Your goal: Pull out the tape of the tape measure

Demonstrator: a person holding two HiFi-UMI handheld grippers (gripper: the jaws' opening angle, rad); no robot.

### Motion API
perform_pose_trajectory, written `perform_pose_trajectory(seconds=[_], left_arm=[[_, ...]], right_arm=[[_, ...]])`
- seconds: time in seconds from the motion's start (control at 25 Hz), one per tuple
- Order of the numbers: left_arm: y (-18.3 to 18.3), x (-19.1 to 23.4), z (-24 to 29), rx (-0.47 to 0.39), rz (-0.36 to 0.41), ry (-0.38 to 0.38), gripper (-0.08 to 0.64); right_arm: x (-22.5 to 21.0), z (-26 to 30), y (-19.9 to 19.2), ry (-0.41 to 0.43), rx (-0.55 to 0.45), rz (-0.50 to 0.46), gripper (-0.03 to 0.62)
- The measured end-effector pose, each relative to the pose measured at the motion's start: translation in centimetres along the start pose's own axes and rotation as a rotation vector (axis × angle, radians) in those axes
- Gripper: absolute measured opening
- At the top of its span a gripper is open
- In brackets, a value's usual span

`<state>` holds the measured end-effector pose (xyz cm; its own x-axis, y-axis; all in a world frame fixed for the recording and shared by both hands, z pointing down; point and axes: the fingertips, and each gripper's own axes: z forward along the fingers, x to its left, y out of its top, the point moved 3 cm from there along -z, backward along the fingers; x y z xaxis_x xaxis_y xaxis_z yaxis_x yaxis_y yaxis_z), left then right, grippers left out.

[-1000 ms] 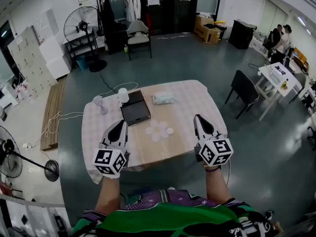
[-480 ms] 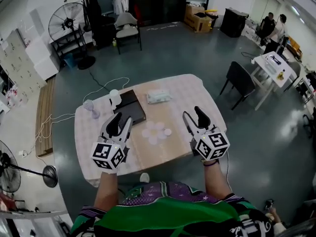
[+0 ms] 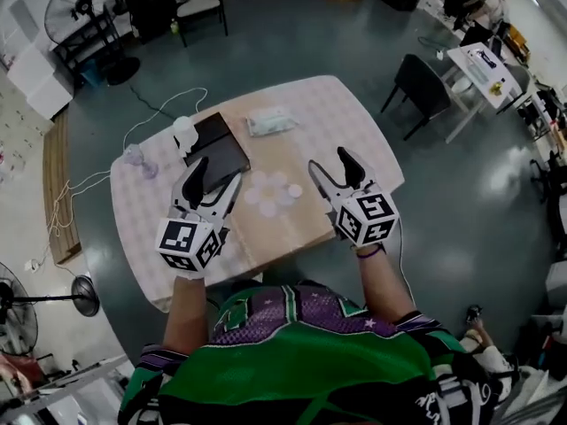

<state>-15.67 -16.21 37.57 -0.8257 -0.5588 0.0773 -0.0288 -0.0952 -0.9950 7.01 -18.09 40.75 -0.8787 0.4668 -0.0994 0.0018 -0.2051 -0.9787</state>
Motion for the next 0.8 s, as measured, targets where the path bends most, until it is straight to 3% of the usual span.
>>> perform_pose_trajectory(seconds=[0.44,0.8], left_arm=[[-6.8,3.0,1.5,0.124,-0.047,-0.09,0.304],[-11.2,3.8,4.0,0.19,-0.05,-0.197,0.304]], right_arm=[[0.4,5.7,-13.9,-0.081,0.309,0.038,0.276],[-0.4,8.2,-23.3,-0.146,0.479,0.08,0.27]])
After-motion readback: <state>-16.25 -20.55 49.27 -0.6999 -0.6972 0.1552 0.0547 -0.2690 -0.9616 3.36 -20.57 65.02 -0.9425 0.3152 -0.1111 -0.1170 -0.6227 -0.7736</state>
